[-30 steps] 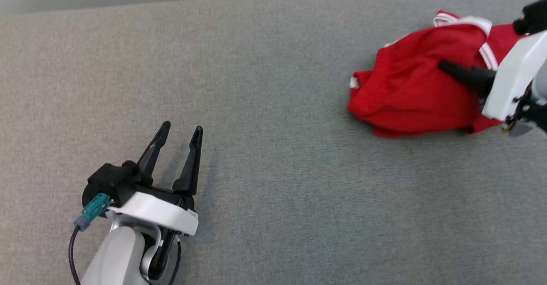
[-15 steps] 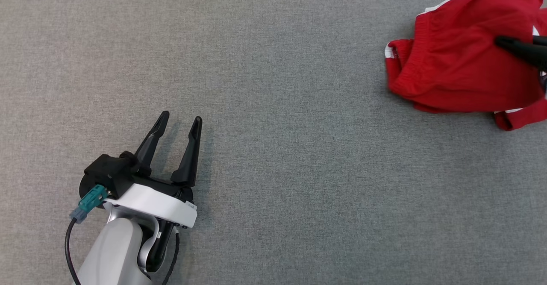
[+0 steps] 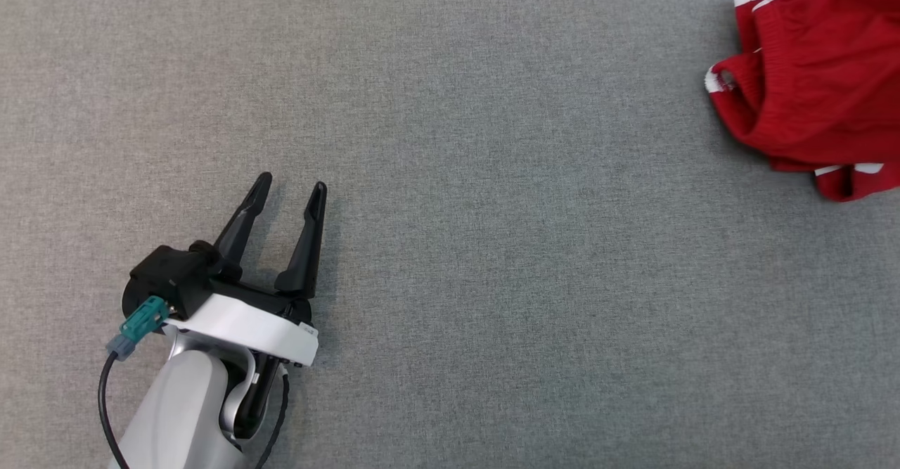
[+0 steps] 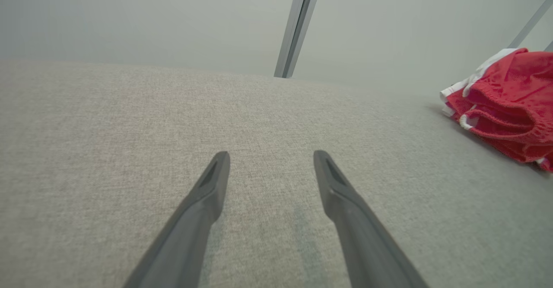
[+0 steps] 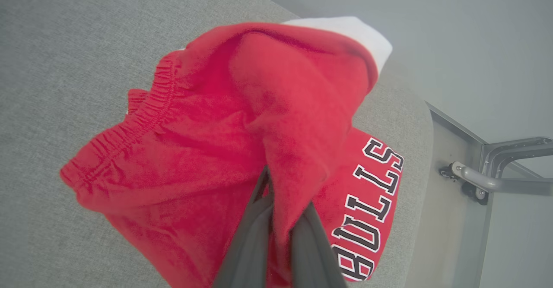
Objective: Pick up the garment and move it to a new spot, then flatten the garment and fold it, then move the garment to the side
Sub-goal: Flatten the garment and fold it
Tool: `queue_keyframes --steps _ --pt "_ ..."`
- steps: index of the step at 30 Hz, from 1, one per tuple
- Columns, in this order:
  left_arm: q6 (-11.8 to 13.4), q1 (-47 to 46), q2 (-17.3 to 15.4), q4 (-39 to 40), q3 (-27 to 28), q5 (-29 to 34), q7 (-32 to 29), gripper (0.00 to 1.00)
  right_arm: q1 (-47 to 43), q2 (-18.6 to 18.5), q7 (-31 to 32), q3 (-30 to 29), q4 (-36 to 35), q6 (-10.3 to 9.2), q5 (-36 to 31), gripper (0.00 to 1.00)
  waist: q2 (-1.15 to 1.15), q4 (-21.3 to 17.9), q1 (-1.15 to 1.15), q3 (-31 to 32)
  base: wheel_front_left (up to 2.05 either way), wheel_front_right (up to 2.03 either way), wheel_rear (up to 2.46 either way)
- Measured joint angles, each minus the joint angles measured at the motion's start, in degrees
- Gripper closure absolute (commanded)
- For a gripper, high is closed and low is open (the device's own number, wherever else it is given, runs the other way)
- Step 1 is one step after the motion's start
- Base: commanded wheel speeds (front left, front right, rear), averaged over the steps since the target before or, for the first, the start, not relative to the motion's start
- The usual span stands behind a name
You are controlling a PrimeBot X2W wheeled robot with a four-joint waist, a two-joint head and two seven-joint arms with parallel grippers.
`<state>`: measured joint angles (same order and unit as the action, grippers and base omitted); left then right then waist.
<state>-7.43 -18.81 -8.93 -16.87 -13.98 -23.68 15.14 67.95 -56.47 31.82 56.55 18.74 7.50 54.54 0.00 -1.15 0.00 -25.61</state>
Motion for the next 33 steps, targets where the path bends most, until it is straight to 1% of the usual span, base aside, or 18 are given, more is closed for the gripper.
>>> queue_keyframes --steps 6,15,16,17,18,19,20,22,23,27,33 --pt "0.0 -0.48 -0.35 0.04 -0.15 -0.01 0.0 0.0 3.31 0.41 -2.36 2.86 7.11 0.0 -3.68 1.0 0.0 0.11 0.0 -0.68 0.0 0.0 0.0" --pt "0.0 -1.14 -0.67 0.01 -0.26 -0.04 0.0 0.0 4.81 4.78 -4.12 4.76 18.69 0.0 -8.5 1.0 0.0 1.02 0.0 -1.16 0.0 0.0 0.0" --pt "0.0 -1.14 -0.67 0.02 -0.27 -0.04 0.0 0.0 4.97 5.23 -4.1 4.88 19.85 0.0 -8.89 0.91 0.0 1.09 0.0 -1.17 0.0 0.0 0.0" --pt "0.0 -1.14 -0.66 0.02 -0.29 -0.04 0.0 0.0 5.0 5.66 -4.1 4.9 20.92 0.0 -9.29 0.78 0.0 1.17 0.0 -1.17 0.0 0.0 0.0" --pt "0.0 -1.14 -0.62 0.01 -0.31 -0.04 0.0 0.0 5.0 6.14 -4.21 4.82 22.02 0.0 -9.55 0.57 0.0 1.24 0.0 -1.16 0.0 0.0 0.0" --pt "0.0 -1.14 -0.58 0.0 -0.32 -0.04 0.0 0.0 5.0 6.67 -4.76 4.78 23.13 0.0 -9.82 0.03 0.0 1.31 0.0 -1.14 0.0 0.0 0.0" --pt "0.0 -1.14 -0.59 -0.09 -0.32 -0.04 0.0 0.0 5.0 7.27 -5.15 4.72 24.03 0.0 -10.21 0.0 0.0 1.34 0.0 -1.09 0.0 0.0 0.0" --pt "0.0 -1.14 -0.54 -0.27 -0.23 -0.03 0.0 0.0 5.09 9.12 -6.27 4.53 27.07 0.0 -11.91 0.0 0.0 1.32 0.0 -0.58 0.0 0.0 0.0" --pt "0.0 -1.14 -0.54 -0.27 -0.23 -0.03 0.0 0.0 5.09 9.12 -6.27 4.53 27.07 0.0 -11.91 0.0 0.0 1.32 0.0 -0.58 0.0 0.0 0.0" --pt "0.0 -1.03 -0.33 -0.54 -0.04 -0.03 0.0 0.0 5.11 10.99 -7.27 4.52 30.87 0.0 -13.86 0.0 0.0 1.01 0.0 0.9 0.0 0.0 0.0" --pt "0.0 0.29 -0.02 -1.0 0.51 0.08 0.0 0.0 4.9 13.04 -10.85 5.38 31.92 0.0 -15.79 0.0 0.0 -0.1 0.0 4.57 0.0 0.0 0.0"
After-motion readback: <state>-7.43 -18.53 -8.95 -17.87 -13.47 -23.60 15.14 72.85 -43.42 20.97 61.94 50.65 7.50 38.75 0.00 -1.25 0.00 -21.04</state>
